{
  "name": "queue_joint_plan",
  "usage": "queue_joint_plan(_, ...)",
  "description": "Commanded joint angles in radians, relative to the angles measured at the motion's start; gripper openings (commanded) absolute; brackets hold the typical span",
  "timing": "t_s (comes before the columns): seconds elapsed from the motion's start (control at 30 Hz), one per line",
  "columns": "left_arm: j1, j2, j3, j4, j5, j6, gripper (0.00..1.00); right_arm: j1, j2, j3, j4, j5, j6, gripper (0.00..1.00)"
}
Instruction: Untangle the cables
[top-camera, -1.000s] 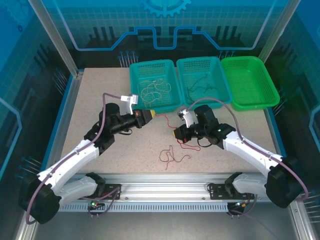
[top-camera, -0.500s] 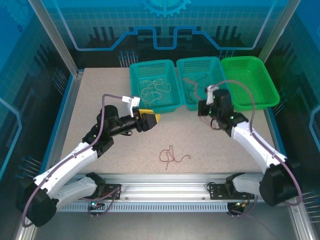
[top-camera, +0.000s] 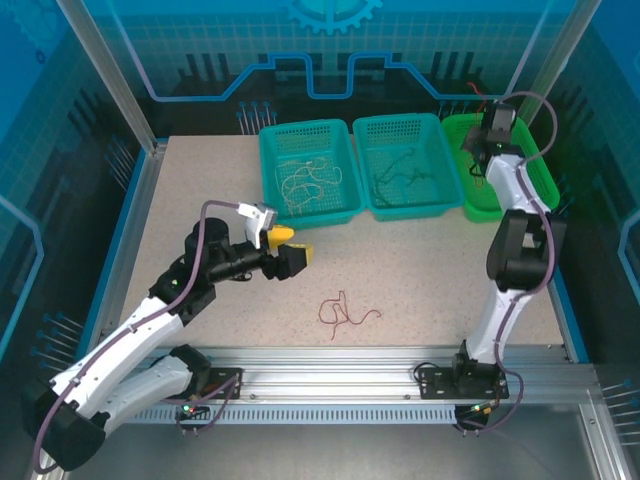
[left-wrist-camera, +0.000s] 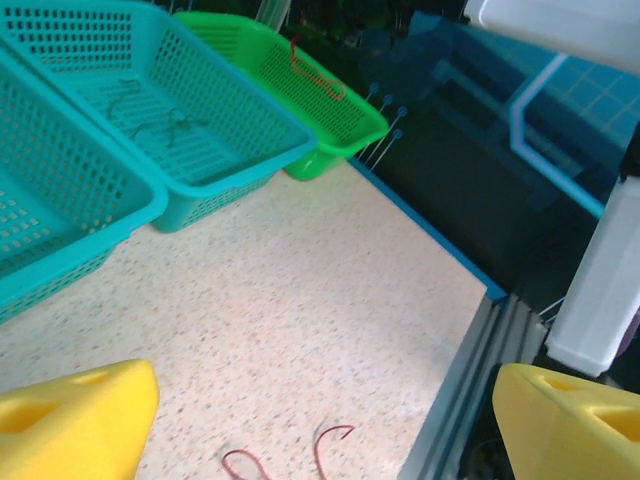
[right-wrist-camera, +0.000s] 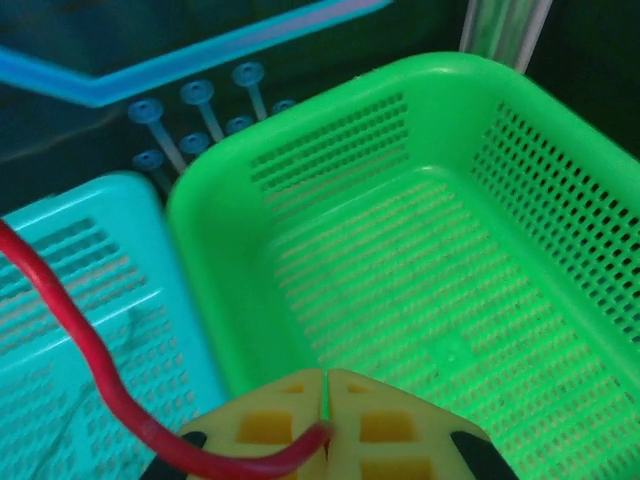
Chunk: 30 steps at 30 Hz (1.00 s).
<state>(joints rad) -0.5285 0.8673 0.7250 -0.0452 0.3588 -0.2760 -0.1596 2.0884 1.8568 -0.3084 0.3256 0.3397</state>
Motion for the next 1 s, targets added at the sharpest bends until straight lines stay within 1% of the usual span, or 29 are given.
queue_joint_plan(0.0, -0.008, -0.015, -0.001, -0.052, -0.046, 0.063, 0.88, -0.031, 0.113, 0.175, -0.218, 0.079, 0.049, 0.29)
queue_joint_plan(0.03, -0.008, -0.018, -0.012, -0.045, -0.050, 0.060, 0.89, -0.032, 0.147, 0.242, -0.287, 0.113, 0.068, 0.45)
queue_joint_plan(0.07, -0.008, -0.020, -0.022, -0.037, -0.055, 0.052, 0.89, -0.031, 0.173, 0.289, -0.332, 0.121, 0.066, 0.53)
queue_joint_plan(0.1, -0.008, -0.021, -0.031, -0.028, -0.062, 0.046, 0.89, -0.030, 0.195, 0.335, -0.372, 0.122, 0.056, 0.58)
queue_joint_plan(0.13, -0.008, -0.020, -0.038, -0.019, -0.068, 0.039, 0.90, -0.028, 0.199, 0.355, -0.400, 0.116, 0.051, 0.59)
queue_joint_plan(0.2, -0.007, -0.014, -0.044, -0.011, -0.080, 0.032, 0.90, -0.026, 0.165, 0.318, -0.398, 0.081, 0.060, 0.60)
queue_joint_plan(0.27, -0.008, -0.010, -0.033, -0.017, -0.088, 0.026, 0.90, -0.020, 0.093, 0.220, -0.351, 0.038, 0.074, 0.60)
queue_joint_plan(0.4, -0.008, -0.013, -0.023, -0.022, -0.095, 0.009, 0.90, 0.026, -0.099, -0.037, -0.236, -0.014, 0.092, 0.59)
queue_joint_plan(0.47, -0.008, -0.017, -0.032, -0.018, -0.109, 0.007, 0.90, 0.046, -0.204, -0.177, -0.181, -0.074, 0.116, 0.59)
queue_joint_plan(0.57, -0.009, -0.021, -0.023, -0.061, -0.138, 0.004, 0.91, 0.105, -0.359, -0.387, -0.096, -0.087, 0.103, 0.59)
queue_joint_plan(0.67, -0.010, -0.036, -0.019, -0.104, -0.144, 0.010, 0.91, 0.167, -0.499, -0.534, -0.093, -0.127, 0.081, 0.59)
queue_joint_plan(0.73, -0.009, -0.042, -0.013, -0.142, -0.148, 0.017, 0.91, 0.222, -0.609, -0.646, -0.083, -0.197, 0.074, 0.59)
queue_joint_plan(0.8, -0.010, -0.041, 0.000, -0.192, -0.159, 0.019, 0.92, 0.301, -0.702, -0.753, -0.062, -0.218, 0.068, 0.59)
queue_joint_plan(0.87, -0.010, -0.038, 0.008, -0.234, -0.189, 0.009, 0.92, 0.395, -0.774, -0.830, -0.067, -0.213, 0.057, 0.58)
queue_joint_plan(0.97, -0.009, -0.036, 0.008, -0.281, -0.230, -0.010, 0.92, 0.550, -0.839, -0.903, -0.103, -0.205, 0.036, 0.58)
